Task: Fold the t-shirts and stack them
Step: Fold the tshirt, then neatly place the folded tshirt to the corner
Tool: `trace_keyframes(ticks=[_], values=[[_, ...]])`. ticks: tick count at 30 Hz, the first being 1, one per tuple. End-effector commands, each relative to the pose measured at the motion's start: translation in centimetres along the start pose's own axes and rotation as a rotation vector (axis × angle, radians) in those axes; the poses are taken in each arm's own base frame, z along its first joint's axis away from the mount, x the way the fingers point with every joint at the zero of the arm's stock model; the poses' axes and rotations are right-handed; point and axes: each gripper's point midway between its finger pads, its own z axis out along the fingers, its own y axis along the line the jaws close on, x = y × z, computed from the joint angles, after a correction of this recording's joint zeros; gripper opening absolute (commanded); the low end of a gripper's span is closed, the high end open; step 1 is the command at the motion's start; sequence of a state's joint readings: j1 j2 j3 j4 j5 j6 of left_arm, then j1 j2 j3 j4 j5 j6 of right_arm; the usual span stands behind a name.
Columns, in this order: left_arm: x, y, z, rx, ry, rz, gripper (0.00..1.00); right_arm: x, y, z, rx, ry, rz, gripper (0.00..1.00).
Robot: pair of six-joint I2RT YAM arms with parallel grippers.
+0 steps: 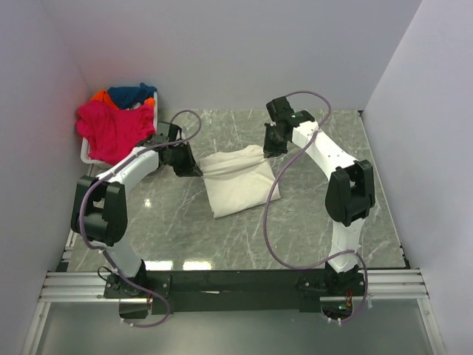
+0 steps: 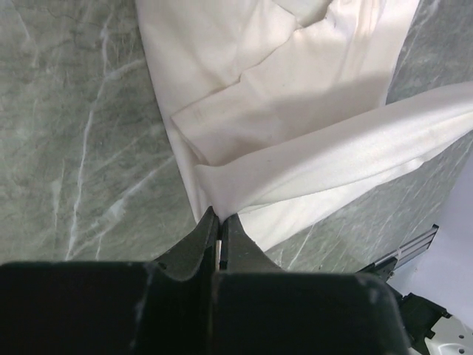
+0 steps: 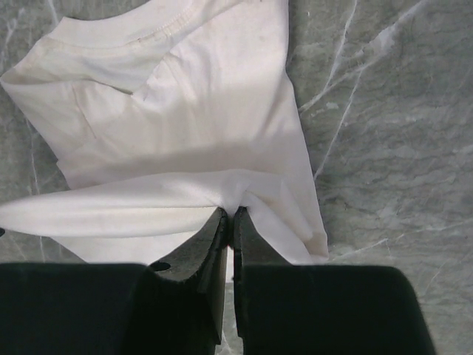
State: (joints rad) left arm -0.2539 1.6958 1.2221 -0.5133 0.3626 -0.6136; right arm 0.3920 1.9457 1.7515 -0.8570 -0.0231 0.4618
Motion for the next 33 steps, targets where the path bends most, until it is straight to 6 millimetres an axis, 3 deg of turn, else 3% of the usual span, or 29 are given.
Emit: trace_keyframes(ticks=[1,11,13,14,15,16,17,18,20,22,23,25,28,29,31,33], values=[[-1.7,0.7,0.0,-0.017,-0.029,0.023,0.01,-3.5,-1.4,-0.5,0.042,-0.097,0.003,0.0],[-3.1,1.5,1.7,-0.026,-0.016,0.01,0.0,-4.4,-1.0,1.2,0.03,-0.088,0.021,0.0],[-4.2,1.0,1.8,-0.018,-0.032,0.02,0.0,-4.8,-1.0,2.0,0.03,-0.08,0.026,0.01],[-5.0,1.0,2.0,-0.032,-0.041,0.022,0.08,-5.8,-0.6,1.6,0.019,-0.096,0.03,0.06],[-5.7,1.0,2.0,-0.04,-0.052,0.021,0.18,-6.3,-0.4,1.6,0.008,-0.101,0.032,0.26],[-6.4,1.2,2.1,-0.054,-0.063,0.019,0.3,-6.6,-0.1,2.2,-0.01,-0.094,0.031,0.37],[-7.7,0.7,1.8,-0.058,-0.089,0.022,0.52,-8.0,0.6,1.6,-0.045,-0.127,0.028,0.45],[-8.8,1.0,1.5,-0.08,-0.12,0.012,0.59,-8.5,1.1,1.5,-0.071,-0.134,0.033,0.55],[-11.0,-0.2,0.4,-0.072,-0.181,0.02,0.71,-9.8,2.0,0.9,-0.136,-0.153,0.039,0.6],[-12.0,-0.7,-0.4,-0.07,-0.219,0.027,0.74,-10.4,2.7,-0.2,-0.176,-0.177,0.035,0.66],[-12.1,-1.0,-0.7,-0.062,-0.228,0.028,0.76,-10.5,2.6,-0.2,-0.181,-0.185,0.025,0.88],[-11.8,-1.4,-0.8,-0.035,-0.229,0.036,0.75,-9.6,2.2,-0.5,-0.188,-0.176,0.01,0.89],[-9.7,-0.2,-0.2,-0.032,-0.195,0.025,0.76,-8.8,1.6,-1.1,-0.199,-0.185,-0.022,0.9],[-8.2,0.7,0.2,-0.042,-0.169,0.011,0.76,-7.4,1.1,-0.2,-0.202,-0.152,-0.032,0.9],[-7.1,1.0,0.4,-0.023,-0.164,0.011,0.76,-5.4,0.0,0.1,-0.213,-0.119,-0.03,0.9],[-5.3,1.6,0.6,-0.017,-0.142,0.001,0.76,-4.5,0.1,0.1,-0.262,-0.116,-0.039,0.9]])
